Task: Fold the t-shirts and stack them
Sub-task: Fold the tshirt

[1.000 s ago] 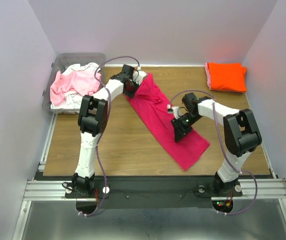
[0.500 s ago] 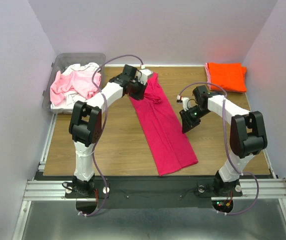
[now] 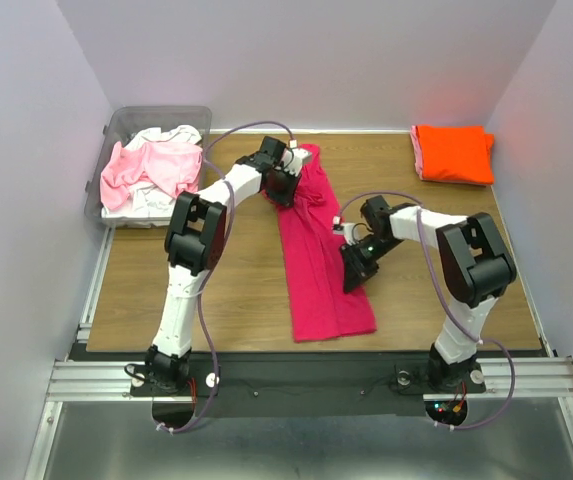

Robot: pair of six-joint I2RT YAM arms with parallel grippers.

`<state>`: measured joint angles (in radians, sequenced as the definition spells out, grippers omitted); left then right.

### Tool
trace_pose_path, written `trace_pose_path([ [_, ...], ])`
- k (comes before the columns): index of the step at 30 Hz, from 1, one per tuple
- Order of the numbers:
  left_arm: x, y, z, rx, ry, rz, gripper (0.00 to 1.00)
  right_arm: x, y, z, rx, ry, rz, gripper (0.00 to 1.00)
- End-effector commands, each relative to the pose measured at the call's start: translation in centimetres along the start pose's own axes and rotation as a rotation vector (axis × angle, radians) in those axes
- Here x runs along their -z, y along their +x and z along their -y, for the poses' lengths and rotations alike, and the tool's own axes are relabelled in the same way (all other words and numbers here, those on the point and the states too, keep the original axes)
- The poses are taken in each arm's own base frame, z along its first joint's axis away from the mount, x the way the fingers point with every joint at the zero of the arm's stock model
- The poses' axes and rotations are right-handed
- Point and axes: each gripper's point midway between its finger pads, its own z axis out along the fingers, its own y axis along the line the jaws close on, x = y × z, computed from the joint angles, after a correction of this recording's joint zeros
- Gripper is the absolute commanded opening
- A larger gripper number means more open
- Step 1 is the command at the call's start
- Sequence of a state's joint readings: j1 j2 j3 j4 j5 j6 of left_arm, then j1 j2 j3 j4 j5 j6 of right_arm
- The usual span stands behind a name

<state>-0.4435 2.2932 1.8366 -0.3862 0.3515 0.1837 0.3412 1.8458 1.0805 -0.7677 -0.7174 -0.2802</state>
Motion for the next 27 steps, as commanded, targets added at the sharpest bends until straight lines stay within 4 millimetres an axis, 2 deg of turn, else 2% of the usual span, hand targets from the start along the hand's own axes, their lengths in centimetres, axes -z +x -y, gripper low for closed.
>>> trace_pose_path([
  [1,-1.4,-1.6,-1.1,-0.059,-0.016,-0.005,0.22,-2.7,-0.4,-3.7,-0.024,-0.18,0.006,0.23],
  [2,-1.7,-1.7,-1.1,-0.067,-0.005,-0.006,0.22,-2.9,-0.4,-4.4,-0.028,-0.205,0.003,0.24],
  [4,-1.2,-3.2,-0.6,-0.093,0.024,0.03,0.22,-2.9,-1.4,-6.1,0.018,-0.246,0.023,0.25],
  [7,0.4,-3.8,0.5,-0.116,0.083,0.052,0.24,-1.2,-3.8,-8.5,0.068,-0.326,0.079,0.3],
  [8,2.3,-4.9,1.1,-0.133,0.091,0.086,0.24,0.0,-4.7,-9.4,0.118,-0.329,0.114,0.31],
  [9,2.7,-3.7,1.3,-0.125,0.103,0.068,0.25,1.1,-5.7,-10.0,0.154,-0.326,0.145,0.32],
  [10,5.2,-5.5,1.7,-0.15,0.096,0.136,0.25,2.1,-6.2,-10.1,0.168,-0.313,0.17,0.33],
  [11,6.2,-5.6,1.9,-0.155,0.092,0.154,0.27,3.5,-6.9,-10.4,0.195,-0.288,0.209,0.33],
  [12,6.5,-4.4,2.1,-0.15,0.101,0.145,0.27,4.2,-7.6,-9.9,0.201,-0.255,0.234,0.34],
  [13,8.8,-6.2,2.6,-0.175,0.093,0.218,0.28,6.0,-9.2,-9.1,0.21,-0.224,0.294,0.34],
  [14,9.6,-6.5,2.8,-0.174,0.09,0.24,0.28,6.9,-10.1,-8.5,0.211,-0.198,0.322,0.34],
  [15,9.8,-6.2,2.9,-0.167,0.091,0.245,0.29,8.0,-12.0,-7.3,0.223,-0.134,0.359,0.33],
  [18,11.0,-7.7,3.3,-0.146,0.091,0.305,0.29,9.7,-15.0,-3.9,0.183,-0.022,0.418,0.33],
  [19,10.8,-8.1,3.2,-0.133,0.09,0.323,0.3,10.2,-16.9,-2.3,0.159,0.029,0.443,0.31],
  [21,10.5,-8.6,3.0,-0.076,0.089,0.34,0.3,10.3,-18.8,-0.7,0.13,0.077,0.466,0.29],
  [22,10.3,-9.1,2.9,-0.06,0.09,0.352,0.3,9.8,-20.2,1.1,0.111,0.125,0.482,0.28],
  [24,9.0,-9.4,2.4,-0.014,0.095,0.353,0.3,10.6,-22.8,2.1,0.088,0.168,0.546,0.25],
  [25,9.1,-10.3,2.3,0.023,0.104,0.373,0.29,10.9,-24.2,3.3,0.095,0.22,0.586,0.25],
  [26,8.0,-10.1,1.9,0.051,0.111,0.36,0.28,11.0,-25.6,4.1,0.053,0.23,0.614,0.24],
  [27,7.7,-10.3,1.7,0.068,0.117,0.363,0.27,10.8,-26.5,4.8,0.041,0.246,0.628,0.23],
])
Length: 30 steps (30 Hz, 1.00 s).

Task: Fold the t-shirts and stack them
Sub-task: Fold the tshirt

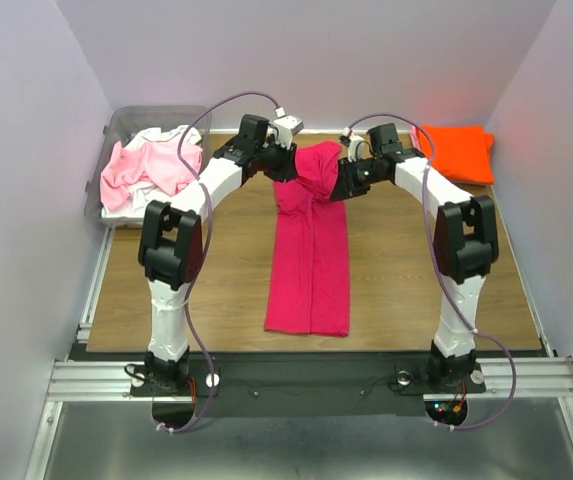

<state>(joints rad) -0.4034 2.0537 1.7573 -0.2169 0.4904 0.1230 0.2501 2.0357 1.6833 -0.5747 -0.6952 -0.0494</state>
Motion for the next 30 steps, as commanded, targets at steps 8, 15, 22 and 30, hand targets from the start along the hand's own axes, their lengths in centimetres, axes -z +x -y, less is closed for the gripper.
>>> trace_pose_path([
  [8,-5.4,1.4,-3.0,0.271,-0.017,0.007,0.24,-6.3,-5.1,8.7,-0.117,0.246,0.126,0.22],
  [15,-8.1,6.3,-6.8,0.407,-0.093,-0.074,0.22,-9.0,-3.1,11.7,-0.173,0.298,0.103,0.21],
  [22,-9.8,4.9,-10.0,0.445,-0.069,-0.025,0.26,-10.6,-3.5,14.5,-0.207,0.364,0.13,0.21],
  [30,-10.6,1.5,-12.5,0.417,-0.04,0.097,0.35,-11.4,-5.8,18.1,-0.189,0.421,0.201,0.23],
])
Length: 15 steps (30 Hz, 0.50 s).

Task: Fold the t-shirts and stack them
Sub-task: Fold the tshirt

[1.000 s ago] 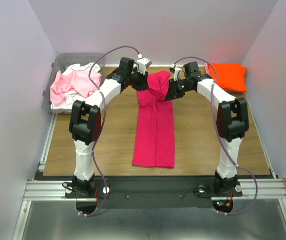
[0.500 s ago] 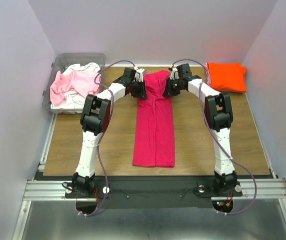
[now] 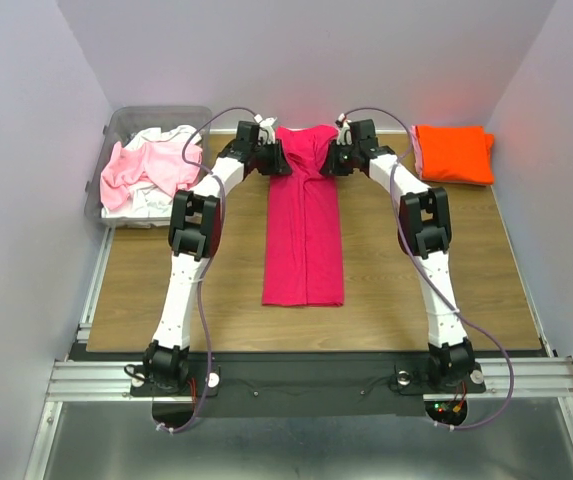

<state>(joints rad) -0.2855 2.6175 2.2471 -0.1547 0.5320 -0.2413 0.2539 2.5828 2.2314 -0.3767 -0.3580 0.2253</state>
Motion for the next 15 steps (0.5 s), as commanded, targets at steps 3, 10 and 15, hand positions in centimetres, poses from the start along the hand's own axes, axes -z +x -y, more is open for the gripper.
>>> trace_pose_path([
  [3,0.3,-3.8,0.3,-0.025,0.054,0.099,0.38,-1.9,-0.3,4.5,-0.006,0.12,0.035,0.25],
  [10,3.3,-8.4,3.4,-0.167,0.092,0.206,0.66,0.5,-2.5,-1.1,0.037,-0.114,0.047,0.47],
  [15,11.4,-16.1,9.7,-0.332,0.108,0.41,0.93,8.0,-9.3,-7.4,0.15,-0.227,0.185,0.69],
])
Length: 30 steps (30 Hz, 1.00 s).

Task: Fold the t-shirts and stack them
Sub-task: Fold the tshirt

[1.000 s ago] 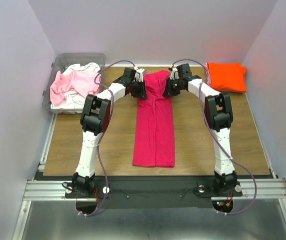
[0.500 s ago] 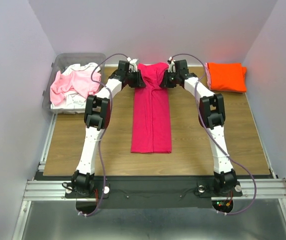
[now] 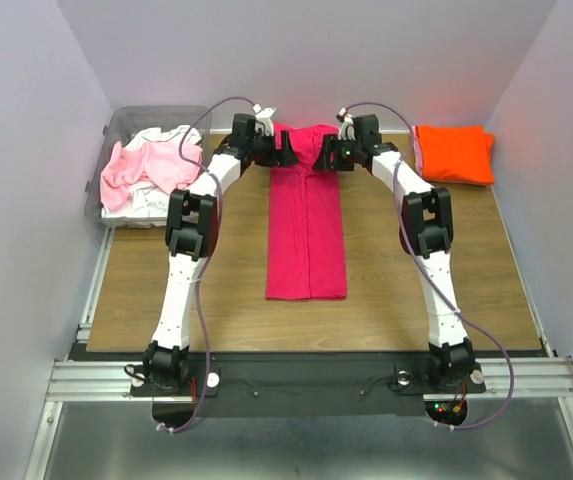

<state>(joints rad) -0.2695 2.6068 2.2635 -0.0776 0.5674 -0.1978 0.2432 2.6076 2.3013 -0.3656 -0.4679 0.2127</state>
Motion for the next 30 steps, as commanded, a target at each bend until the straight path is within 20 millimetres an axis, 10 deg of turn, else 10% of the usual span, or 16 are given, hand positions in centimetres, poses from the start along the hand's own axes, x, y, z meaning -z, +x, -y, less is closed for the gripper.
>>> trace_pose_path([
  [1,9.9,-14.7,8.8,-0.268,0.05,0.324,0.94,7.8,-8.5,-7.0,0.141,-0.115,0.165,0.7],
  [6,18.3,-17.7,13.3,-0.467,0.004,0.428,0.96,16.5,-12.9,-11.4,0.317,-0.088,0.294,0.8],
  [12,28.6,-18.8,16.3,-0.61,-0.144,0.639,0.94,21.6,-10.4,-11.8,0.445,-0.005,0.286,0.92],
  [16,29.2,-13.6,15.7,-0.733,-0.151,0.44,0.94,25.1,-5.7,-12.4,0.579,-0.01,0.216,1.0],
  [19,30.4,-5.5,17.5,-0.899,0.031,0.251,0.95,28.7,0.5,-15.3,0.768,-0.134,0.13,1.0],
  [26,31.3,12.3,18.3,-1.139,0.199,0.041,0.92,28.6,18.1,-15.8,0.878,-0.243,-0.219,0.86],
  [28,30.6,18.8,18.7,-1.22,0.285,-0.058,0.84,28.2,20.3,-15.7,0.907,-0.25,-0.24,0.79],
  [30,30.6,20.8,18.9,-1.247,0.295,-0.063,0.65,27.6,22.9,-14.8,0.905,-0.262,-0.291,0.65],
])
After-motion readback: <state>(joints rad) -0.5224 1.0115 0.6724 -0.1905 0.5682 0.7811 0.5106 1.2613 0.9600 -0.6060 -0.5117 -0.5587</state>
